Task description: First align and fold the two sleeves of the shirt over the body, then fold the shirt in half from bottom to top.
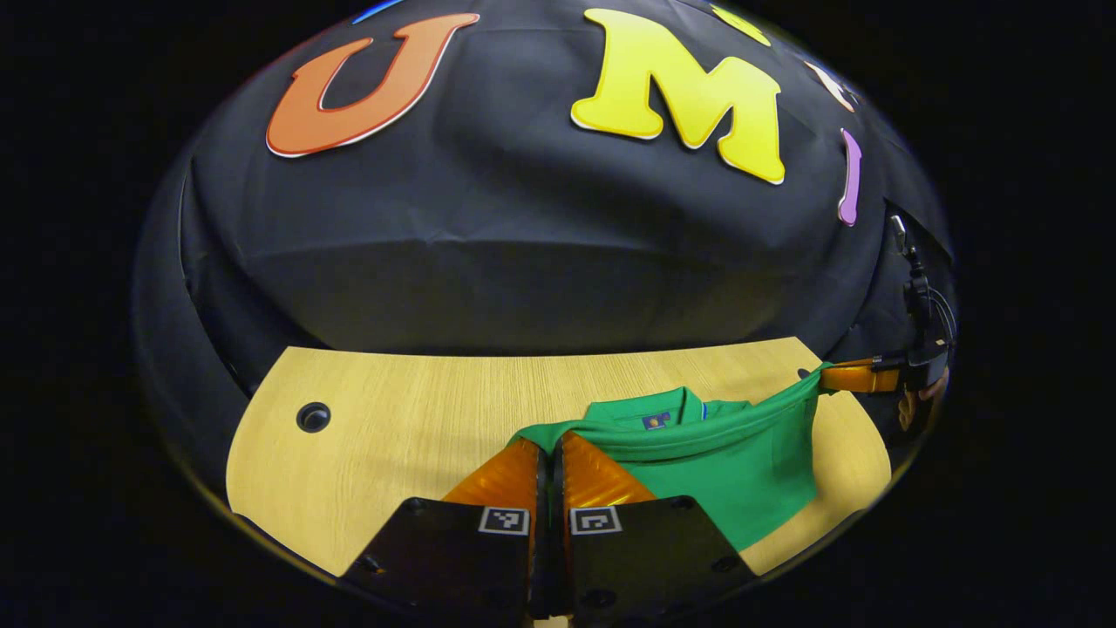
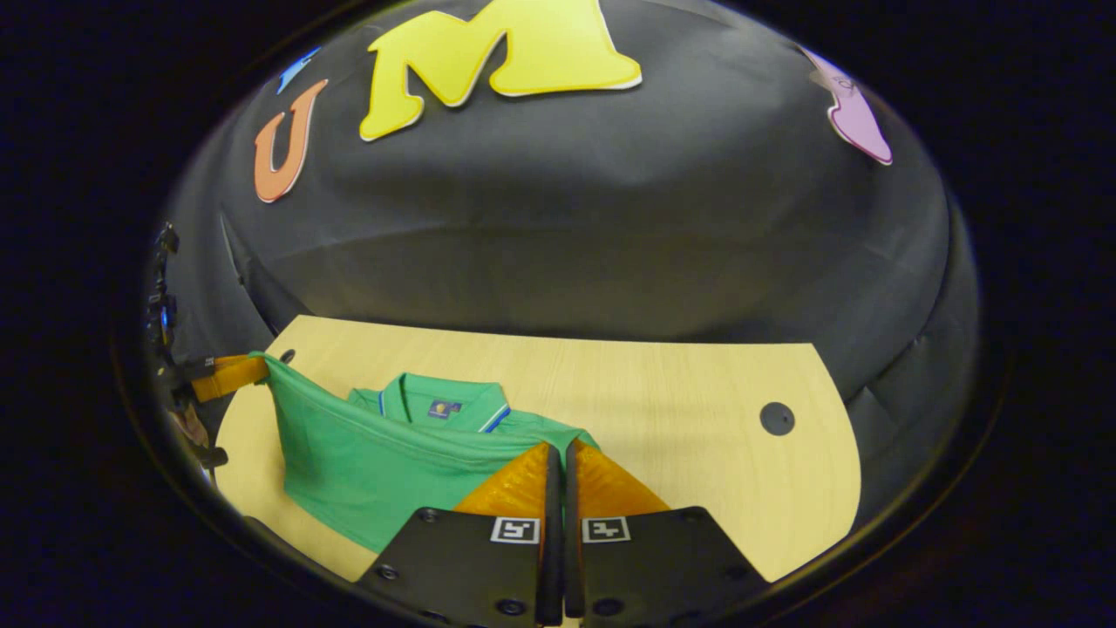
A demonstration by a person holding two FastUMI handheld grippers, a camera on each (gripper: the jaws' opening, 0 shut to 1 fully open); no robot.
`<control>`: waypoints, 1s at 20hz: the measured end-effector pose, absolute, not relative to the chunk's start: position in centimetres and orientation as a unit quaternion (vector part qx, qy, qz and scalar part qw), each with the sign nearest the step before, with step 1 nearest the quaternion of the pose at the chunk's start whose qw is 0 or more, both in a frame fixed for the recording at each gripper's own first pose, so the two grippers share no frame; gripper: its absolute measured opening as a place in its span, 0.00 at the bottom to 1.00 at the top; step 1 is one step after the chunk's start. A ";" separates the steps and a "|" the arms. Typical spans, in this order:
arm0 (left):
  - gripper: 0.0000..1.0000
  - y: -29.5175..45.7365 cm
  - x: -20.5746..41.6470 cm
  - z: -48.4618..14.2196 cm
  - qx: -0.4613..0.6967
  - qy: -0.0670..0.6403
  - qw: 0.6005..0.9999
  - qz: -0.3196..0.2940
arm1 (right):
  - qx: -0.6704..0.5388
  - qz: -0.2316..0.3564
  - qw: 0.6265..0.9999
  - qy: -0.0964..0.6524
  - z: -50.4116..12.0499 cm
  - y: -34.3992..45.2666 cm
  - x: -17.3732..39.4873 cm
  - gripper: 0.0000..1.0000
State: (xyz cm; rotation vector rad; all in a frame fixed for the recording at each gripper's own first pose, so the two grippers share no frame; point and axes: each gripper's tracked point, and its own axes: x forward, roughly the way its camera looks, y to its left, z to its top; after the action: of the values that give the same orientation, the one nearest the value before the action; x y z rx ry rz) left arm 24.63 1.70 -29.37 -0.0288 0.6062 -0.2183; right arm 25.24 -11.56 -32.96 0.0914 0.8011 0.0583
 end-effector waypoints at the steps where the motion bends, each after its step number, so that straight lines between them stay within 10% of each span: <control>1: 0.04 1.6 25.0 -30.5 -0.015 0.304 0.947 -0.104 | 0.046 0.028 0.921 0.385 -33.6 -11.6 25.8 0.03; 13: 0.12 1.1 29.0 -37.9 0.007 0.311 0.947 -0.077 | -0.008 0.010 0.921 0.388 -41.5 -11.5 29.8 0.14; 15: 0.34 1.3 28.7 -37.7 0.002 0.315 0.947 -0.069 | -0.012 0.001 0.926 0.378 -40.8 -11.8 30.0 0.38; 16: 0.71 1.4 28.5 -37.5 -0.003 0.315 0.947 -0.066 | -0.011 -0.002 0.928 0.372 -40.3 -11.9 30.0 0.51; 18: 0.83 1.9 27.7 -36.6 -0.008 0.314 0.948 -0.054 | -0.005 -0.007 0.933 0.360 -38.6 -12.0 29.6 0.82; 20: 1.00 2.2 26.9 -34.7 -0.024 0.309 0.950 -0.048 | 0.001 -0.012 0.938 0.346 -36.8 -12.0 28.9 0.88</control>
State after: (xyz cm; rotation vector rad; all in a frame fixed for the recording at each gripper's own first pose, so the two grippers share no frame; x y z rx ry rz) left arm 26.88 2.17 -34.68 -0.0491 0.6278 -0.0968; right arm 28.90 -11.98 -36.77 0.0014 0.7067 -0.0236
